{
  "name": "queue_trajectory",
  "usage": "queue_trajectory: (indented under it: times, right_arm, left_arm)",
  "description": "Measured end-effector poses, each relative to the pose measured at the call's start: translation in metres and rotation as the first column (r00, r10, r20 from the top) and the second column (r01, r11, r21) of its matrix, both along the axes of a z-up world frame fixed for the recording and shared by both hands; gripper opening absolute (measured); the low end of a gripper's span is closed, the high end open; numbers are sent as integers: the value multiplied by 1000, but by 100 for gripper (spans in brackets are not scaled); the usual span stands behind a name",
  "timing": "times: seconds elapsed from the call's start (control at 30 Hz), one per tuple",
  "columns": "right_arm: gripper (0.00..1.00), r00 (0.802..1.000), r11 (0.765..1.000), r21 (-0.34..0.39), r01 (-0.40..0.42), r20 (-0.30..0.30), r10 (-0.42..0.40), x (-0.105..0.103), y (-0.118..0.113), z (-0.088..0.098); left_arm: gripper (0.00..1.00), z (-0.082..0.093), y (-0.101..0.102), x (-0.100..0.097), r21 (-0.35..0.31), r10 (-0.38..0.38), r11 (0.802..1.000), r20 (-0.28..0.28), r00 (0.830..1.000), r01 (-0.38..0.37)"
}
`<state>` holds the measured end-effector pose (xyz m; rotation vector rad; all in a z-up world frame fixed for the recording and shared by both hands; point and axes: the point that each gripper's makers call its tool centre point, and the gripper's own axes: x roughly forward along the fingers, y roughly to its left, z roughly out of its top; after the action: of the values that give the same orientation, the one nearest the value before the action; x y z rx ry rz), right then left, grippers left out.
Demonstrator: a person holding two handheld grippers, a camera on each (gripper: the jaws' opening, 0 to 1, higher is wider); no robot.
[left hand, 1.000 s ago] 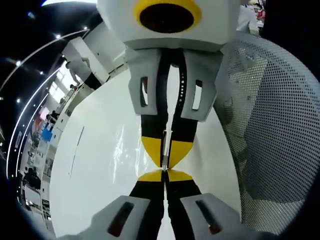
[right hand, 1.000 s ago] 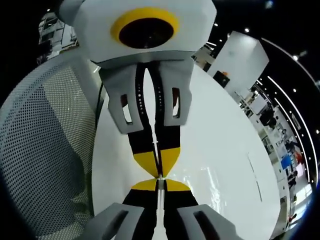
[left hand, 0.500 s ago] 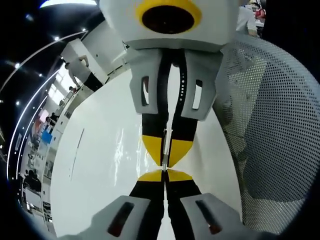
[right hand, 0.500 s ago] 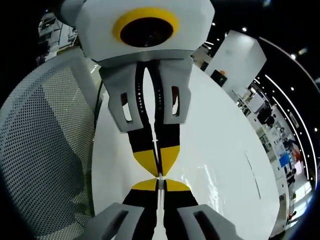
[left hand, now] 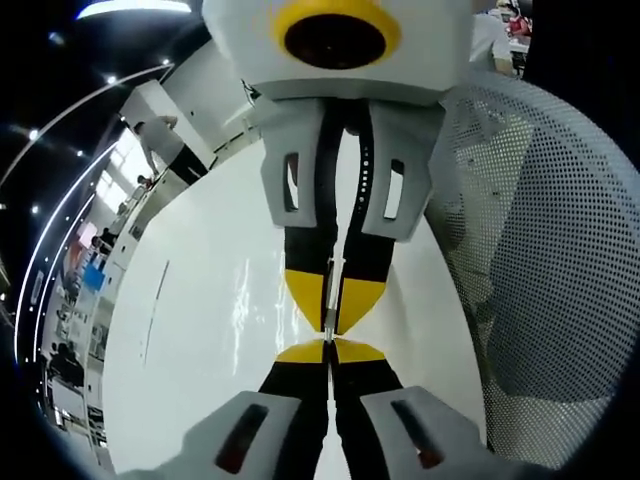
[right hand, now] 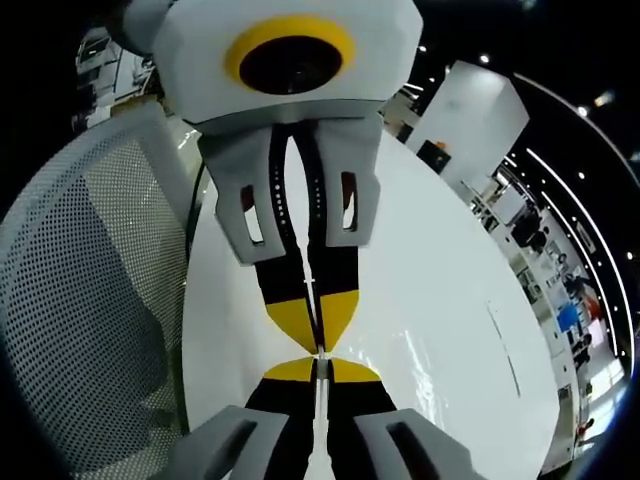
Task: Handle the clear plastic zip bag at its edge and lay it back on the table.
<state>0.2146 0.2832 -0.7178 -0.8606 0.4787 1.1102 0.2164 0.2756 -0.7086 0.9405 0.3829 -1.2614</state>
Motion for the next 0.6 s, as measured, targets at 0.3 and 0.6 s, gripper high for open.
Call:
queue_trajectory:
  times: [0.3, 0.6]
  right_arm:
    - [0, 1000, 1000, 3, -3, 4, 3, 1, 1, 1]
    - [0, 1000, 1000, 8, -1, 0, 1, -1, -2, 2]
  left_arm:
    - [0, 1, 3, 1, -3, 9, 1000, 0, 1000, -9]
    - [0, 2, 5, -1, -6, 17, 1000, -6, 1000, -17]
